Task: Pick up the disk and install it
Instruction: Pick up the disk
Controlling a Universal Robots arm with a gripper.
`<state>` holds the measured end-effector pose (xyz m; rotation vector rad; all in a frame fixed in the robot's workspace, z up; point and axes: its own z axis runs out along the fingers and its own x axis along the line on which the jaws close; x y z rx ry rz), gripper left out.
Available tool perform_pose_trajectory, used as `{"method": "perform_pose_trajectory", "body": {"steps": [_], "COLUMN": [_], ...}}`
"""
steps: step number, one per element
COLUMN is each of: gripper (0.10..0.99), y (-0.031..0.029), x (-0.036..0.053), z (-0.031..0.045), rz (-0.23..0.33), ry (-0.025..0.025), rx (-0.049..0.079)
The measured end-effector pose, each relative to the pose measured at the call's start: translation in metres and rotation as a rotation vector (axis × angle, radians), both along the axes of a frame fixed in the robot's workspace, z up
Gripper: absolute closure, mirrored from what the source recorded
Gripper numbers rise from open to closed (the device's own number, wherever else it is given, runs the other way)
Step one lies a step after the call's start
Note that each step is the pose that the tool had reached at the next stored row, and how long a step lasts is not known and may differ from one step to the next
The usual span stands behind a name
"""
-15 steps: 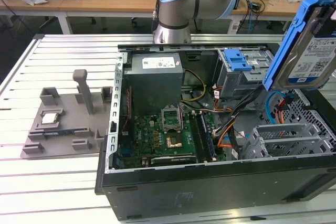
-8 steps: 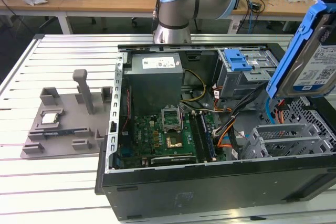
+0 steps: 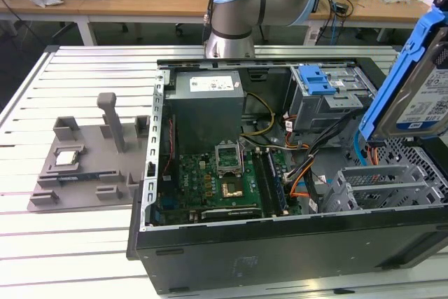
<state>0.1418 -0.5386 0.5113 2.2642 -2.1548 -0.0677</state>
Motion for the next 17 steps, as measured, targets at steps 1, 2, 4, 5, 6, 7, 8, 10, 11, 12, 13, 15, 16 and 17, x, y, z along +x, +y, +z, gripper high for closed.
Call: {"method": "perform_pose_trajectory", "body": {"steps": [1, 2, 4, 5, 6, 7, 8, 10, 11, 12, 13, 15, 16, 17], "gripper": [0.718, 0.718, 0.718, 0.718, 0.718, 0.718, 0.718, 0.718, 0.718, 0.718, 0.718, 0.718, 0.718, 0.718], "y": [-0.0019, -0.0035, -0.0073, -0.0105, -0.0131, -0.016, -0.0187, -0.0226, -0.0242, -0.0259, -0.0292, -0.034, -0.036, -0.0387], "x": [0.0, 0.0, 0.0, 0.0, 0.0, 0.0, 0.0, 0.0, 0.0, 0.0, 0.0, 0.0, 0.0, 0.0], "z": [-0.0001, -0.0002, -0.0003, -0.0005, -0.0006, -0.0007, -0.0009, -0.001, -0.0011, -0.0011, -0.0013, -0.0015, -0.0016, -0.0017], "rz": [0.0, 0.0, 0.0, 0.0, 0.0, 0.0, 0.0, 0.0, 0.0, 0.0, 0.0, 0.0, 0.0, 0.0], "ry": [0.0, 0.0, 0.0, 0.0, 0.0, 0.0, 0.0, 0.0, 0.0, 0.0, 0.0, 0.0, 0.0, 0.0], "rx": [0.0, 0.0, 0.0, 0.0, 0.0, 0.0, 0.0, 0.0, 0.0, 0.0, 0.0, 0.0, 0.0, 0.0]}}
